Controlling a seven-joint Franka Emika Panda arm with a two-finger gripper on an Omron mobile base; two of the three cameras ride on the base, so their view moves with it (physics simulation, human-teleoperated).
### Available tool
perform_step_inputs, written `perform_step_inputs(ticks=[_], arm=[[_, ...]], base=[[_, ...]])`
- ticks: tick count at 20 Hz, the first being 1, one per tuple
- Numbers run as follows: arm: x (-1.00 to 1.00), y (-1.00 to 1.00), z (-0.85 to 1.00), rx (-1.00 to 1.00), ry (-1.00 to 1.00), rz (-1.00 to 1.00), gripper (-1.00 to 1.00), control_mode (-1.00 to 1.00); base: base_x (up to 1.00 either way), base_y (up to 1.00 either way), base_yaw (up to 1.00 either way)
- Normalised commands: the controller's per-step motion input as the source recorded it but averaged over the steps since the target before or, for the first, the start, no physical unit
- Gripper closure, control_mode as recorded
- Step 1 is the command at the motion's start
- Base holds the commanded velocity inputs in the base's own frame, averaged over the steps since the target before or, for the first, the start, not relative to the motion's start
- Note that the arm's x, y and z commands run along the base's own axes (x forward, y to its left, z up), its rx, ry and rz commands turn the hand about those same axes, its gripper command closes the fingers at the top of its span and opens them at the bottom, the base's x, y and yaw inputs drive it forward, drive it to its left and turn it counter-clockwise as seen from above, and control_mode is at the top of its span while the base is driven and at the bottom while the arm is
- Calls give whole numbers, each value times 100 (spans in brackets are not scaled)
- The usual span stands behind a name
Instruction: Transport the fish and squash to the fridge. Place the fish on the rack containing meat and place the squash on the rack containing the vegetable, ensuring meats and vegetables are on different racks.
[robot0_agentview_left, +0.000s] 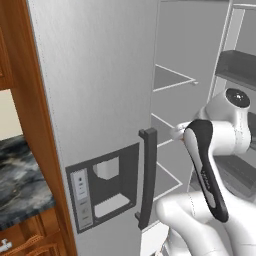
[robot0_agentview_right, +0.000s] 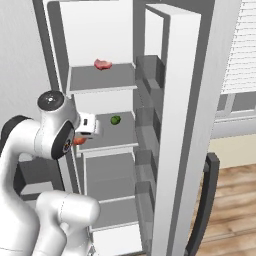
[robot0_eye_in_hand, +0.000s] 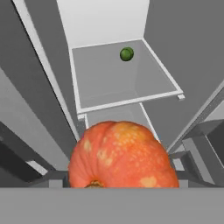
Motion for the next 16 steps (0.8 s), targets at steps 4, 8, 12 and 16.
perform_step_inputs(ticks=[4, 8, 12, 16], arm=[[51, -19, -28, 0, 0, 0, 100, -100], [64, -8, -29, 0, 0, 0, 100, -100], [64, -6, -24, 0, 0, 0, 100, -100], [66, -9, -21, 0, 0, 0, 100, -100]], base=[[0, 0, 0], [0, 0, 0], [0, 0, 0], [0, 0, 0]])
